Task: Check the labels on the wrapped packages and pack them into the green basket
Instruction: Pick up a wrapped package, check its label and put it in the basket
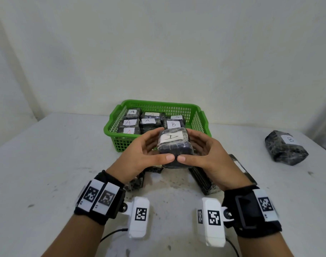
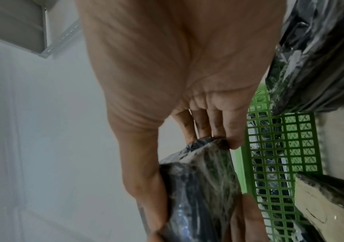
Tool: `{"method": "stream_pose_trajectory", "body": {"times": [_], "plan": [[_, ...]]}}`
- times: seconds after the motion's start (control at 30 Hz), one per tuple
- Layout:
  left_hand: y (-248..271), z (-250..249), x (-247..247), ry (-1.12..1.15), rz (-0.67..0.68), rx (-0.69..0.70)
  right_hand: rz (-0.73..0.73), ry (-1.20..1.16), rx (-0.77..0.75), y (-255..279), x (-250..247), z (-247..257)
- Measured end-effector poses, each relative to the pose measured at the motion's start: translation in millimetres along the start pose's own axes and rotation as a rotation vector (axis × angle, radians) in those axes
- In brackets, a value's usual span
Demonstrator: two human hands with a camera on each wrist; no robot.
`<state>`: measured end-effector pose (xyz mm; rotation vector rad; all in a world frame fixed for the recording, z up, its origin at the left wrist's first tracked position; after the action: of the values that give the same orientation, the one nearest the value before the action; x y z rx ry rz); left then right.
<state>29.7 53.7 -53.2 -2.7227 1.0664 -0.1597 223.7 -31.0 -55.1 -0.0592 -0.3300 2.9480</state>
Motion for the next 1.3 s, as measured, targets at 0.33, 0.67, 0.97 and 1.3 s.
{"method": "stream_pose_trajectory", "body": {"times": [0.33,0.67,0.97,1.3], "plan": [[1,0,2,0.031,0.024,0.001,0.008,-0.084,0.01,-2,1,-3],[-5,6,6,-0.012,-0.218,0.086,-0.041,-0.355,0.236,3,20,8],[-7,5,14,0.086,-0.228,-0.073,-0.096,-0.248,0.264,2,10,3],[-9,7,9,0.09,-0.379,-0.106,-0.105,-0.323,0.271,-1,16,1]]}}
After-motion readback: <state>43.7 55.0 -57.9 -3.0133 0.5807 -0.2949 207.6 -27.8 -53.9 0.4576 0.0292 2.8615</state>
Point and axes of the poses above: each hand's wrist, its own y-axis away from the middle knuckle, its own x-axis out of the palm, z = x × y, the point moved 2 cm from there along -y, towards the middle knuckle, and after that the axes turned 1 degree about -y, right-handed, at the moved point
